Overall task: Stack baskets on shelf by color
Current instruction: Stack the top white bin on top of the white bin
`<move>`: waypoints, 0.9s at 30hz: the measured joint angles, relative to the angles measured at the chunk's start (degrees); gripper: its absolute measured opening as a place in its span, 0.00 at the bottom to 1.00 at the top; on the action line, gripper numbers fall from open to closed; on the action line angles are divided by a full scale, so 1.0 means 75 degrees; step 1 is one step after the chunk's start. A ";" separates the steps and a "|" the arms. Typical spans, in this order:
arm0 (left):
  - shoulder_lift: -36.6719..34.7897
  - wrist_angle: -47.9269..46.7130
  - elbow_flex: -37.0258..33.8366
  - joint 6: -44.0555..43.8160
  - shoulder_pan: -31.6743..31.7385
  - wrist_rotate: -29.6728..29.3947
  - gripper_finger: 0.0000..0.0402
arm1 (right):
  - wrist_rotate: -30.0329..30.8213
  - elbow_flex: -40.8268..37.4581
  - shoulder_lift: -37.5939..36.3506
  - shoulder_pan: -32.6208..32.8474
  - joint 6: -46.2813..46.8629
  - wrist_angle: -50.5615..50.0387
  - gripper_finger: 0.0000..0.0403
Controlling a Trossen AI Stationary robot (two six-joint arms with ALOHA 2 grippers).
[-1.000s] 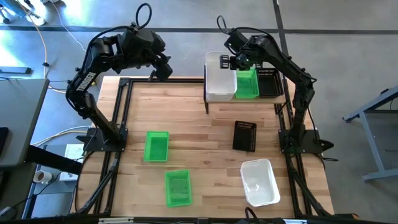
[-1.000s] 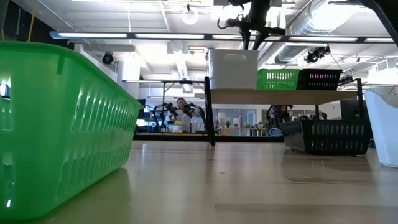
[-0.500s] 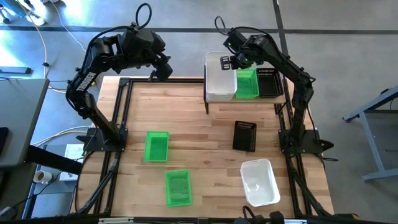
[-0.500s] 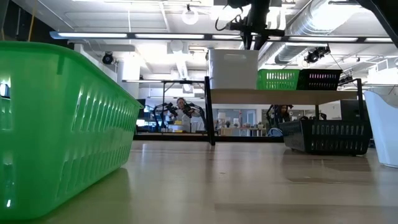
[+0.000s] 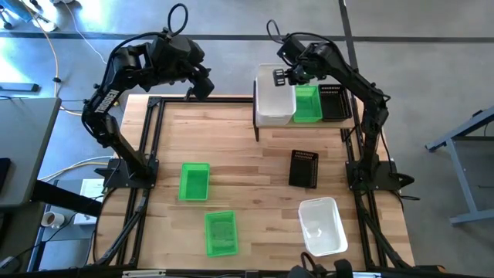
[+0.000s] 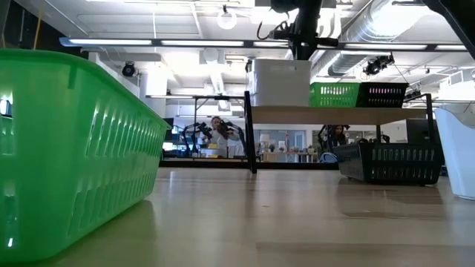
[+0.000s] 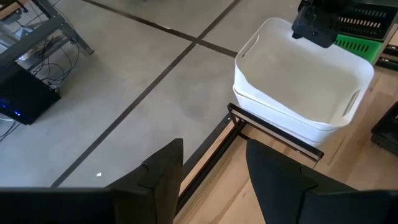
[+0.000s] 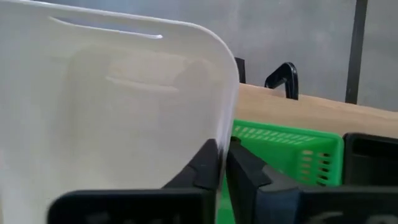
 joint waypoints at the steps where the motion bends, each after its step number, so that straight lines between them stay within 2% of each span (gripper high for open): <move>1: 0.0002 0.0000 0.0000 0.0000 0.0000 -0.0002 0.42 | 0.0001 0.0000 0.0000 0.0000 -0.0047 0.0040 0.02; 10: 0.0003 0.0000 0.0000 0.0000 0.0000 0.0008 0.42 | -0.0008 0.0027 0.0000 -0.0042 0.0070 0.0452 0.00; 19: 0.0003 0.0000 0.0000 0.0003 0.0000 0.0014 0.42 | -0.0237 0.0574 -0.0006 -0.0096 0.0283 0.0499 0.00; 27: 0.0003 0.0000 0.0000 0.0003 0.0000 0.0014 0.42 | -0.0807 0.0570 0.0000 -0.0293 0.0519 0.0100 0.00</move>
